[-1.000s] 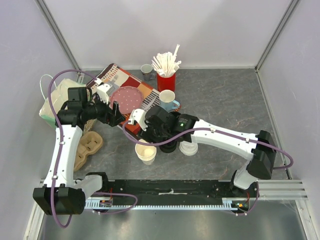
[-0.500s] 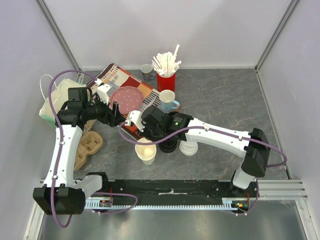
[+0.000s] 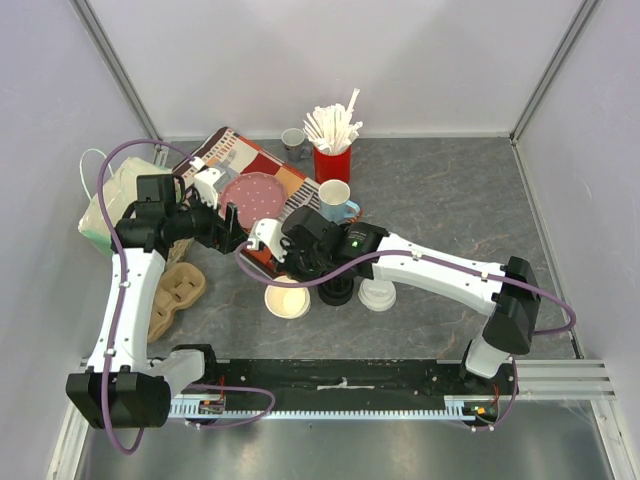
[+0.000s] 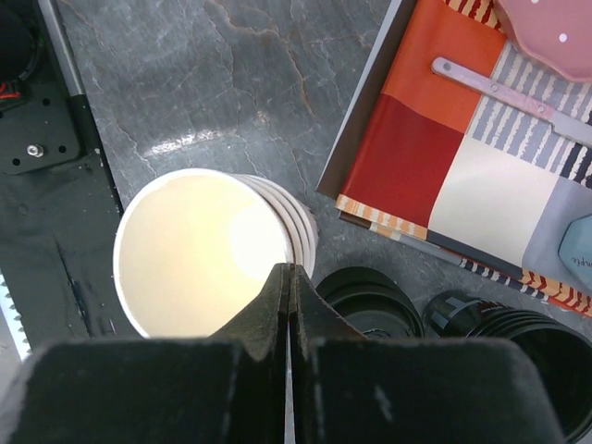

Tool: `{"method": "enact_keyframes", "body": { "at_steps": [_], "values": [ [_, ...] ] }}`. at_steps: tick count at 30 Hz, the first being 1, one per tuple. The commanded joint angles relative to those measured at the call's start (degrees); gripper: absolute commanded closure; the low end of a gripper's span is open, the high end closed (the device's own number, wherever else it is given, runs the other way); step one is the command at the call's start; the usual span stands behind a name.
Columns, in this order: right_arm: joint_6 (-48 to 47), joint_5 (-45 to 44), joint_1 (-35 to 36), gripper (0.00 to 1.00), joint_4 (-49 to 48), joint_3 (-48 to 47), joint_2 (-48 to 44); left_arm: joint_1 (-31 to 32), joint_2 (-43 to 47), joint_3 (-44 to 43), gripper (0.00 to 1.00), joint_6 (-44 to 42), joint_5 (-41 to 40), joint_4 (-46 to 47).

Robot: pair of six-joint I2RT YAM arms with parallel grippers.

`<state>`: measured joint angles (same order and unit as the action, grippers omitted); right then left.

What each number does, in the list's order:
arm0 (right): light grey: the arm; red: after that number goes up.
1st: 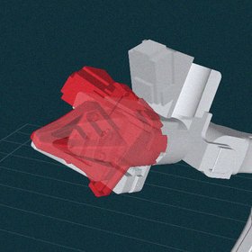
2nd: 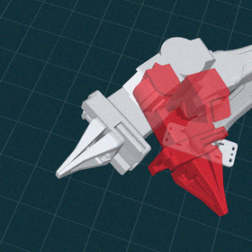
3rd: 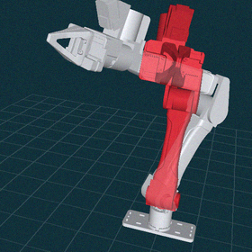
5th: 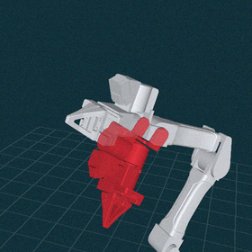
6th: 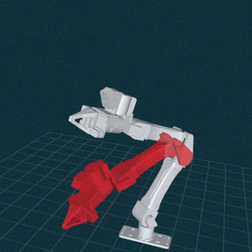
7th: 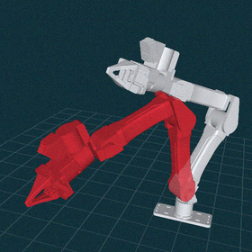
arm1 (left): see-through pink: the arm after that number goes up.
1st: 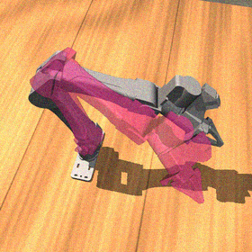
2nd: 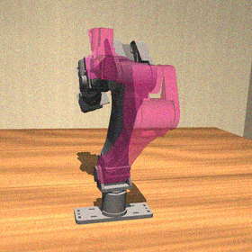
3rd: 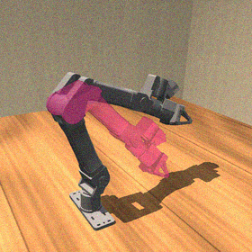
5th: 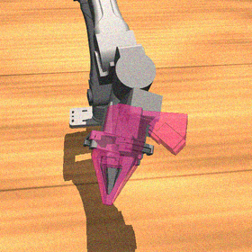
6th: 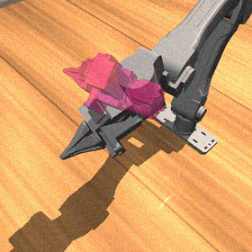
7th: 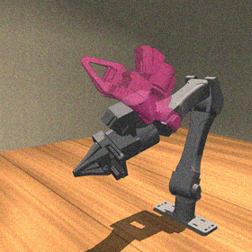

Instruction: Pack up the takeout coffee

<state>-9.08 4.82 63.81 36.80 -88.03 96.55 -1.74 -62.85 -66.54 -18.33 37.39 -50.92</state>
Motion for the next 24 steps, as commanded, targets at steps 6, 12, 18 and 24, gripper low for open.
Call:
{"method": "enact_keyframes", "body": {
  "at_steps": [6, 12, 18, 24],
  "values": [
    [2.14, 6.34, -4.30, 1.00, 0.03, -3.91, 0.12, 0.24, 0.09, -0.52, 0.20, -1.18, 2.07, -0.32],
    [2.58, 4.42, -5.71, 1.00, -0.23, -3.73, 0.92, 0.24, 0.18, 1.32, 0.23, -2.33, 9.98, -1.38],
    [2.58, 2.48, -5.89, 0.96, 0.03, -3.47, 0.92, 0.86, -1.22, 3.00, 0.23, -2.59, 12.01, -1.03],
    [1.96, 3.09, -5.98, 0.73, 0.29, -3.03, -0.13, 2.79, -1.57, 4.14, 0.23, -3.38, 13.06, -0.77]
  ]
}}
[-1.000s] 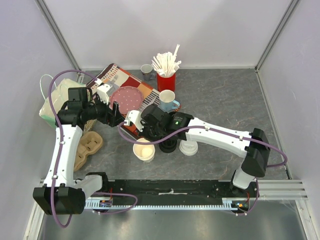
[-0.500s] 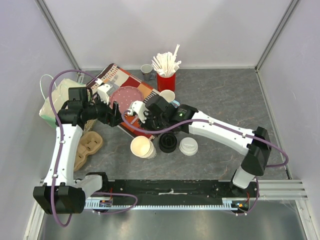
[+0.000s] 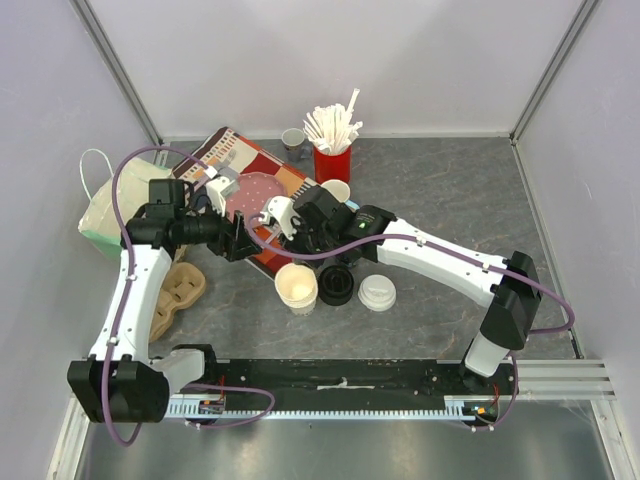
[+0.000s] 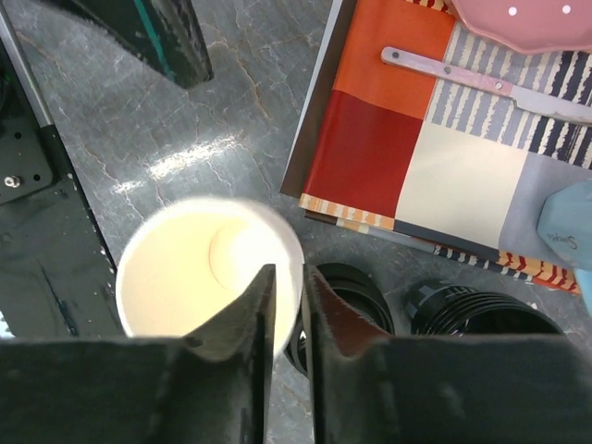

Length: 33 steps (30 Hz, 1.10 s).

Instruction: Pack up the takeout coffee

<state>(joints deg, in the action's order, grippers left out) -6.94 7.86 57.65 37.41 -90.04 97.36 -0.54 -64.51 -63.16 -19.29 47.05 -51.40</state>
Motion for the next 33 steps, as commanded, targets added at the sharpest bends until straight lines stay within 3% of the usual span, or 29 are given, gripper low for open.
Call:
{"method": "enact_keyframes", "body": {
  "at_steps": [1, 5, 12, 24, 30, 33],
  "values": [
    [-0.53, 0.23, 0.27, 0.70, -0.32, -1.02, -1.03, 1.85, 0.09, 1.01, 0.23, -2.59, 3.66, -0.02],
    [-1.15, 1.72, 0.19, 0.50, -0.14, -0.84, -1.39, 2.21, 0.09, 3.73, 0.20, -4.35, 6.47, 2.08],
    [-0.27, -0.29, 0.19, 0.36, 0.82, -0.14, 1.16, 2.21, -0.71, 6.20, 0.16, -8.21, 7.88, 5.60],
    [-0.71, 3.48, 0.36, 0.43, 1.09, 1.09, 1.16, 2.21, 0.88, 9.10, 0.14, -11.47, 10.69, 5.96],
    [-1.23, 3.65, 0.36, 0.52, 1.79, 1.71, 2.66, 2.21, 2.11, 11.74, 0.14, -14.10, 12.54, 5.08],
    [-1.50, 4.18, 0.27, 0.62, 1.79, 1.62, 2.57, 2.21, 2.99, 12.27, 0.12, -17.43, 14.56, 3.42]
  ]
}}
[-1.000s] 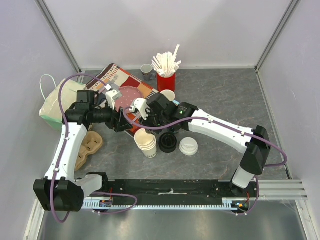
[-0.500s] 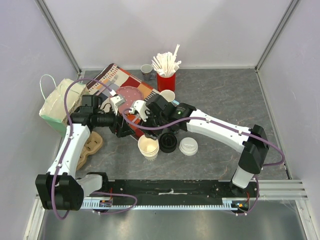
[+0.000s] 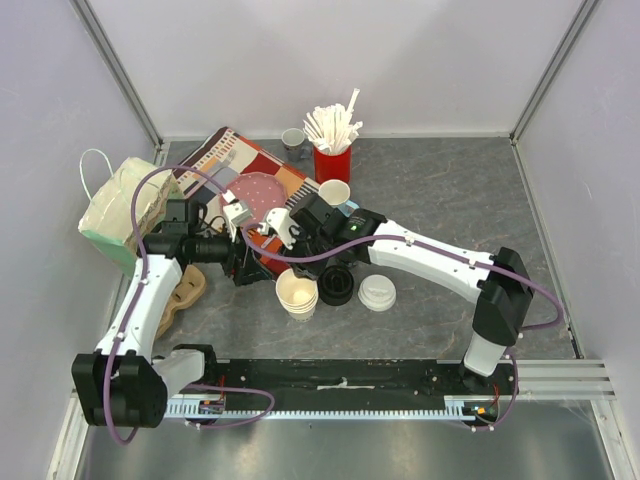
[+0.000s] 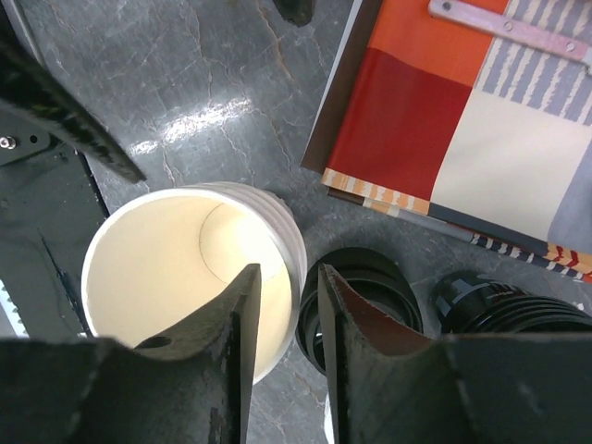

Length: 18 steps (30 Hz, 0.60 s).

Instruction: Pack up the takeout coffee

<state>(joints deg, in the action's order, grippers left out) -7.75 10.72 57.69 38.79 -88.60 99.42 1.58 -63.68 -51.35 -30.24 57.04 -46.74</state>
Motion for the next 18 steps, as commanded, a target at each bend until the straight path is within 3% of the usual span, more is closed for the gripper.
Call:
{"method": "enact_keyframes", "body": {
  "at_steps": [1, 9, 18],
  "values": [
    [-0.69, 1.32, 0.23, 0.69, 0.41, 0.01, 0.43, 0.09, 2.33, 0.64, 0.12, -7.28, 5.45, -1.42],
    [-0.95, 0.44, 0.23, 0.98, 0.41, 0.27, 0.08, 0.09, 2.77, 4.15, 0.02, -16.41, 8.79, -2.92],
    [2.47, 6.14, -2.76, 1.00, -2.22, 0.62, -2.03, 0.09, 2.68, 3.81, 0.01, -22.75, 10.64, -5.37]
  ]
}}
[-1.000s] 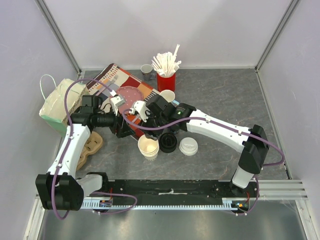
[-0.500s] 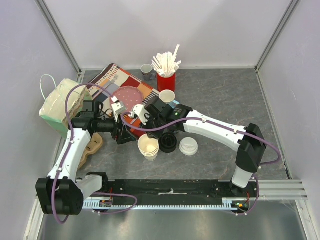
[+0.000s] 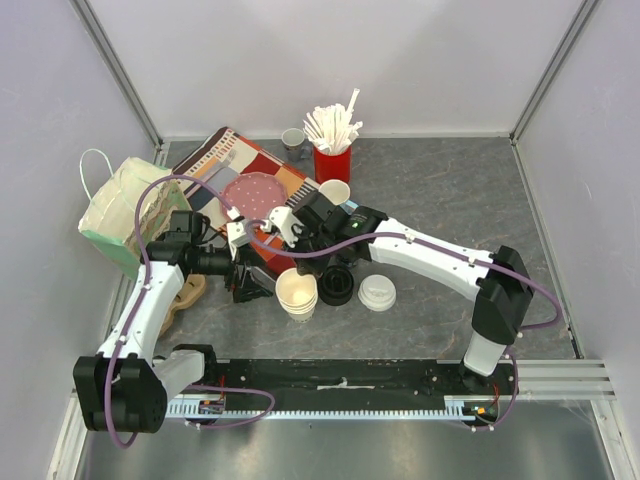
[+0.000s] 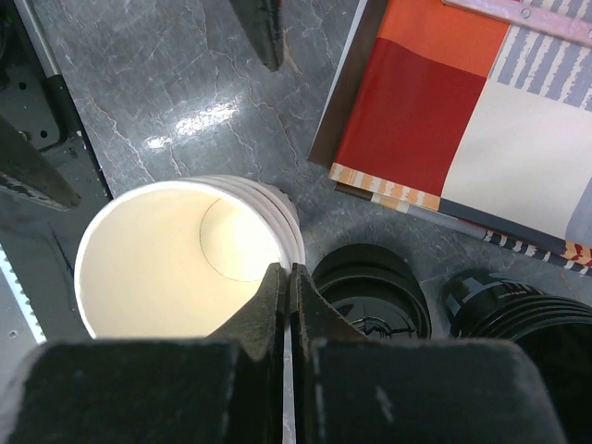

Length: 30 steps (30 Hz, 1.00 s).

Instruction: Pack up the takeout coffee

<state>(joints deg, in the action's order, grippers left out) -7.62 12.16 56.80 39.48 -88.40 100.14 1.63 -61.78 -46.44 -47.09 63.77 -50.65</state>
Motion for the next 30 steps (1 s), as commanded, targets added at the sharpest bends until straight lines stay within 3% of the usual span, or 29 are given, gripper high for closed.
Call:
{"method": "enact_keyframes", "body": {
  "at_steps": [1, 19, 30],
  "values": [
    [2.87, 5.58, -2.12, 1.00, -3.53, 0.60, -3.80, 0.04, 0.78, -1.37, 0.01, -6.43, 4.26, -1.99],
    [5.16, 9.72, -4.06, 1.00, -3.89, -3.70, -6.88, 0.04, 0.87, -2.87, 0.02, -6.70, 3.91, -4.10],
    [4.19, 3.84, -5.64, 1.00, -1.78, -9.68, -13.82, 0.04, 0.78, -6.38, 0.02, -5.64, 4.00, -7.44]
  ]
}}
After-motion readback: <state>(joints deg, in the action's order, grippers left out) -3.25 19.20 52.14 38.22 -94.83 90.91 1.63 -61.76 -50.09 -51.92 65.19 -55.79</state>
